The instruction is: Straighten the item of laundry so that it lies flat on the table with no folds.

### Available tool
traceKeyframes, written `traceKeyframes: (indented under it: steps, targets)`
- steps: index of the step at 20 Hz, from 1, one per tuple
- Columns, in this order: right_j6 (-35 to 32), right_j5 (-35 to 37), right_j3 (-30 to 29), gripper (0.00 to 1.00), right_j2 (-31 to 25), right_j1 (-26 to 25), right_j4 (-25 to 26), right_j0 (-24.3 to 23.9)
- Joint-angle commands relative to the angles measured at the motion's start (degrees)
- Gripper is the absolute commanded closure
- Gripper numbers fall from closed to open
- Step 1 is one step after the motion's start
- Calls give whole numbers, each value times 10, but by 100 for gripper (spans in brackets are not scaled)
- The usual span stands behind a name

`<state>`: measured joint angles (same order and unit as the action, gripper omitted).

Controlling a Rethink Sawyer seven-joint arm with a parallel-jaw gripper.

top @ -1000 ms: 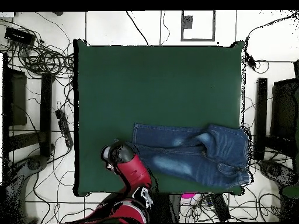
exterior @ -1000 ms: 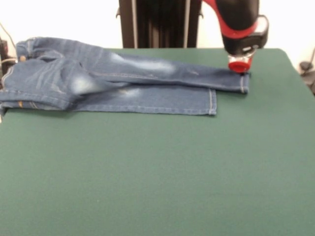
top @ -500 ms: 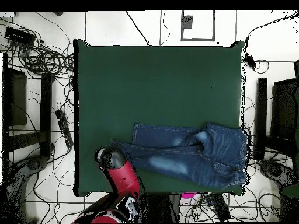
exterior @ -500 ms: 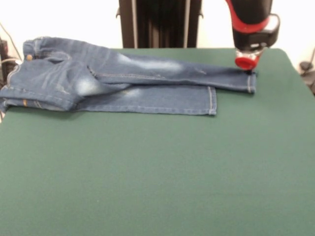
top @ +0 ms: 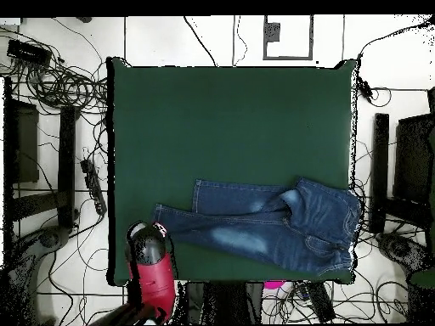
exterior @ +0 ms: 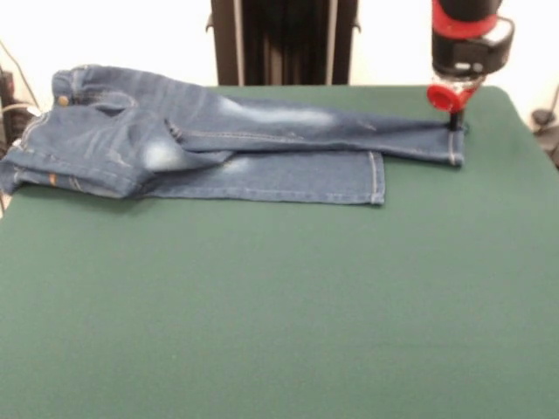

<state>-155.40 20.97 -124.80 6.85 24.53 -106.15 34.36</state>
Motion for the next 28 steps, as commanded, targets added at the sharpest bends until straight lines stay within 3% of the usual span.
traceKeyframes:
  steps: [1, 10, 14, 18, 19, 24, 26, 28]
  targets:
    - [63, 110, 15, 100, -107, -38, -117, 117]
    - [10, 118, 42, 100, -108, -37, -189, 188]
    - [-10, 115, 50, 100, -113, -35, -194, 196]
    - [10, 106, 63, 100, -102, -55, -209, 221]
    - [33, 91, 77, 0, -79, -71, -228, 249]
    - [39, 37, 95, 0, -44, -123, -211, 282]
    - [67, 60, 99, 0, -32, -138, -231, 295]
    - [73, 64, 92, 0, -25, -143, -219, 294]
